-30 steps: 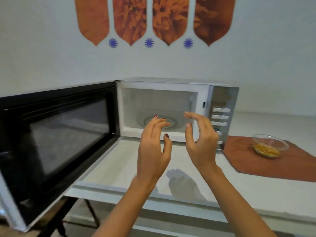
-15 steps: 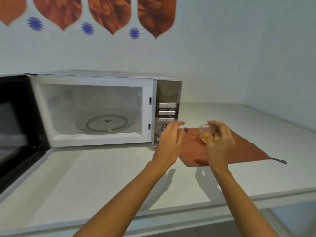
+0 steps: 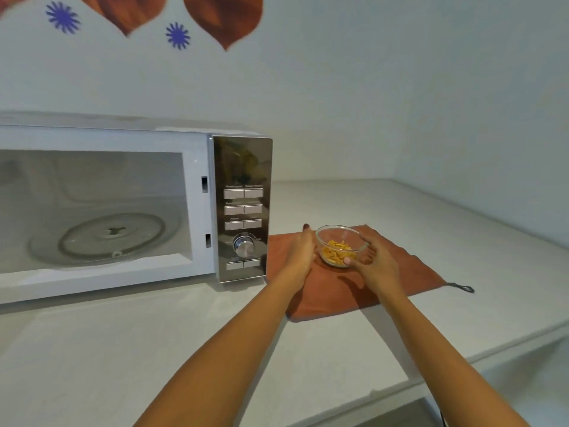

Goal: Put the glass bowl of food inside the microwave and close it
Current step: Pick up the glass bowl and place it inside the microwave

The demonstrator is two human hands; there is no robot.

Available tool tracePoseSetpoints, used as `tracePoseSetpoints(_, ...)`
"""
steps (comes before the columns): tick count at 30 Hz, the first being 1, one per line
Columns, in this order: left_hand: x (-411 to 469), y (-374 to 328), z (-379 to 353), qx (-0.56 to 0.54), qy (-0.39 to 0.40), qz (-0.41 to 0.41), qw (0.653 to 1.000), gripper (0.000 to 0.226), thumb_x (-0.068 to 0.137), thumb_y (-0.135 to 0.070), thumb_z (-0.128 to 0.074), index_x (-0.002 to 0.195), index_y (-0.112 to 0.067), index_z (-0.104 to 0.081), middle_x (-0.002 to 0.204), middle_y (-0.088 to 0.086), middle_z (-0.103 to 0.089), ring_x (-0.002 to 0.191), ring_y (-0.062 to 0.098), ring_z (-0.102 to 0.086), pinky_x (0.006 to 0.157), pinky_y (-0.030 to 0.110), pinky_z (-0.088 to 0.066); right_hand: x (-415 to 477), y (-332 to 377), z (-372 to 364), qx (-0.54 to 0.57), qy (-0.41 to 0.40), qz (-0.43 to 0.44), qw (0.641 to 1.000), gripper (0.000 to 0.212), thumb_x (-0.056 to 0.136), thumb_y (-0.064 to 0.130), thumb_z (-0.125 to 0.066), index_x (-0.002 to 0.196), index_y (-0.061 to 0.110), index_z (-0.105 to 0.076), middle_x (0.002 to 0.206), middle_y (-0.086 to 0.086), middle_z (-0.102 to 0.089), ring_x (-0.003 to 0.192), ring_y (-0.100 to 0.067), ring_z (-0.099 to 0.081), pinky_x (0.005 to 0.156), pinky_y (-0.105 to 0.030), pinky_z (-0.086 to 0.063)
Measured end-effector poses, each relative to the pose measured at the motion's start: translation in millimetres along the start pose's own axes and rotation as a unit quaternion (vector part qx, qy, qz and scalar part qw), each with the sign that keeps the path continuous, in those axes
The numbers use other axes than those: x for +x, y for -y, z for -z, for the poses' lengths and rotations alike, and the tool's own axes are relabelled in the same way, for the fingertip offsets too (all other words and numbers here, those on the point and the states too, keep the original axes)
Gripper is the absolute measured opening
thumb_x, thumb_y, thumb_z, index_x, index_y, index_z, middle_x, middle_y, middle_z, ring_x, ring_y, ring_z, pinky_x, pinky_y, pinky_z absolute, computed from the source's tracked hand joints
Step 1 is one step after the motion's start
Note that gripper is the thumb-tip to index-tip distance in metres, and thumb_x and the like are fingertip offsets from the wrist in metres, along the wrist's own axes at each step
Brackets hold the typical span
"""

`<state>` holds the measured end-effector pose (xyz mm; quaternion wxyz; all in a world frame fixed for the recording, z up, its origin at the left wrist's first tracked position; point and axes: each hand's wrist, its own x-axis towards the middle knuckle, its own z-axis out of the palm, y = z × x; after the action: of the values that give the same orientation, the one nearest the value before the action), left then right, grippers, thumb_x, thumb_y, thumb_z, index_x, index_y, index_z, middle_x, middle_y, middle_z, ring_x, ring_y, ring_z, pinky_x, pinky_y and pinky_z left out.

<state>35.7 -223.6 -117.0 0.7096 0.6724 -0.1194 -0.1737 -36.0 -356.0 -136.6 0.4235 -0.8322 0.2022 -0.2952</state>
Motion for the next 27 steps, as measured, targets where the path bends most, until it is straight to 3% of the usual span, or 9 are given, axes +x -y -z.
tracePoseSetpoints(2,9,2,-4,-0.058,0.000,0.026,0.998,0.047,0.105,-0.037,-0.020,0.113,-0.012,-0.059,0.101,-0.003,-0.057,0.071,0.003,-0.052,0.061,0.016,-0.041,3,-3,0,0.024,0.002,-0.013,1.000,0.068,0.072,0.021,-0.082,0.133,0.022,-0.052,0.131,-0.009,-0.062,0.116,-0.024,-0.060,0.096,-0.034,-0.046)
tracePoseSetpoints(4,17,5,-9,-0.077,0.005,0.033,0.996,0.050,0.105,-0.036,-0.021,0.130,-0.005,-0.052,0.115,0.004,-0.057,0.071,0.002,-0.052,0.060,0.016,-0.040,6,-5,-1,0.038,0.003,-0.025,0.999,0.067,0.072,0.020,-0.081,0.133,0.020,-0.053,0.132,-0.011,-0.060,0.119,-0.025,-0.059,0.098,-0.035,-0.047)
tracePoseSetpoints(6,22,8,-13,-0.084,0.000,0.034,0.996,0.051,0.104,-0.039,-0.026,0.133,-0.006,-0.050,0.125,0.006,-0.058,0.084,0.009,-0.059,0.073,0.021,-0.046,8,-6,-2,0.043,-0.001,-0.035,0.998,0.066,0.073,0.020,-0.081,0.132,0.018,-0.053,0.133,-0.012,-0.060,0.121,-0.025,-0.058,0.099,-0.036,-0.047)
tracePoseSetpoints(8,32,14,-17,-0.083,-0.005,0.041,0.996,0.052,0.102,-0.042,-0.031,0.134,-0.005,-0.051,0.134,0.010,-0.058,0.109,0.021,-0.061,0.098,0.033,-0.047,9,-7,-2,0.042,-0.013,-0.035,0.998,0.064,0.074,0.020,-0.080,0.132,0.015,-0.055,0.132,-0.012,-0.061,0.121,-0.025,-0.059,0.098,-0.033,-0.046)
tracePoseSetpoints(10,45,22,-20,-0.076,-0.008,0.037,0.996,0.050,0.102,-0.039,-0.036,0.132,-0.003,-0.052,0.131,0.017,-0.061,0.117,0.028,-0.059,0.106,0.042,-0.044,9,-8,-2,0.045,-0.023,-0.030,0.998,0.063,0.074,0.019,-0.080,0.132,0.014,-0.056,0.132,-0.012,-0.062,0.120,-0.025,-0.059,0.098,-0.034,-0.047)
tracePoseSetpoints(16,43,19,-21,-0.093,-0.012,0.024,0.995,0.034,0.101,-0.016,-0.042,0.124,0.003,-0.057,0.107,0.015,-0.065,0.097,0.027,-0.064,0.100,0.041,-0.050,7,-9,-5,0.068,-0.049,-0.036,0.996,0.061,0.071,0.018,-0.082,0.128,0.014,-0.060,0.127,-0.011,-0.065,0.116,-0.023,-0.063,0.099,-0.039,-0.051)
tracePoseSetpoints(20,36,16,-20,-0.116,-0.002,0.040,0.992,0.029,0.101,-0.012,-0.042,0.121,0.002,-0.057,0.090,0.009,-0.065,0.077,0.017,-0.063,0.079,0.029,-0.053,4,-8,-3,0.068,-0.056,-0.037,0.995,0.058,0.071,0.015,-0.082,0.125,0.012,-0.062,0.123,-0.013,-0.067,0.114,-0.024,-0.064,0.096,-0.034,-0.050)
tracePoseSetpoints(25,23,13,-14,-0.111,0.009,0.035,0.993,0.028,0.101,-0.016,-0.044,0.118,0.002,-0.059,0.084,0.005,-0.066,0.073,0.015,-0.064,0.069,0.023,-0.053,-7,-4,2,0.065,-0.071,-0.023,0.995,0.056,0.068,0.017,-0.084,0.121,0.013,-0.065,0.118,-0.013,-0.070,0.108,-0.022,-0.067,0.091,-0.029,-0.050)
tracePoseSetpoints(27,16,10,-9,-0.097,0.016,0.024,0.995,0.029,0.101,-0.018,-0.044,0.117,0.000,-0.060,0.085,0.005,-0.067,0.076,0.015,-0.066,0.074,0.025,-0.054,-16,2,4,0.062,-0.083,-0.008,0.995,0.056,0.069,0.017,-0.084,0.121,0.013,-0.065,0.118,-0.012,-0.070,0.107,-0.021,-0.067,0.088,-0.025,-0.048)
